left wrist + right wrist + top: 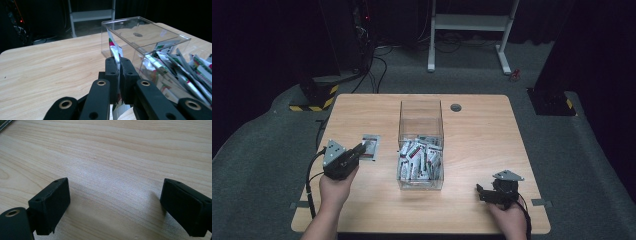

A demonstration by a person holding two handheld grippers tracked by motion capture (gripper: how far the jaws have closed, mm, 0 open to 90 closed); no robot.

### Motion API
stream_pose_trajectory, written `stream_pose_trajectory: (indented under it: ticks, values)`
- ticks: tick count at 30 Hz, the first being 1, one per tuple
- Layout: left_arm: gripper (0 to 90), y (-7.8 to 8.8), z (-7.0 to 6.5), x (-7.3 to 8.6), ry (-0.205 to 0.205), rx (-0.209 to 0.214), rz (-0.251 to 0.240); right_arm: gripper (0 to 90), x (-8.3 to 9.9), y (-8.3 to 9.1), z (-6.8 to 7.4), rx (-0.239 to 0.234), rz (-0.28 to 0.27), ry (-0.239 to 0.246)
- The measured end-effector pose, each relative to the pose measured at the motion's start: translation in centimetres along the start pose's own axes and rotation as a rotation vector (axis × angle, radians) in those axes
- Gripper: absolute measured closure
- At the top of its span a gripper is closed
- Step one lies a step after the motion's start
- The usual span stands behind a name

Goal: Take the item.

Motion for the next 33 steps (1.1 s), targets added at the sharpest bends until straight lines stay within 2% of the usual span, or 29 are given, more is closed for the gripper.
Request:
stream_pose_trajectory:
  ticks: [7, 13, 25, 33]
  values:
    - [85.9, -0.7, 1.2, 1.1, 0.038, -0.027, 0.019, 8.8, 0.0, 0.0, 0.0, 0.000, 0.000, -0.001]
    - [85.9, -1.3, 1.7, 1.9, 0.042, -0.043, 0.041, 8.8, 0.0, 0.0, 0.0, 0.000, 0.000, -0.001]
    - [85.9, -2.5, 1.5, 3.3, 0.062, -0.047, 0.073, 8.8, 0.0, 0.0, 0.0, 0.000, 0.000, 0.000]
    - [85.9, -3.3, 1.5, 3.9, 0.059, -0.051, 0.099, 8.8, 0.0, 0.0, 0.0, 0.000, 0.000, 0.000]
Point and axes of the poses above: each handheld gripper's, and its own axes: y roughly backward along the jaws, x roughly out of its underside, z roughly to its left, the point moved 5 cm from there along -y, roughly forward along the jaws, and after that the axes turned 11 degrees about -z, right-handed, at the moved point
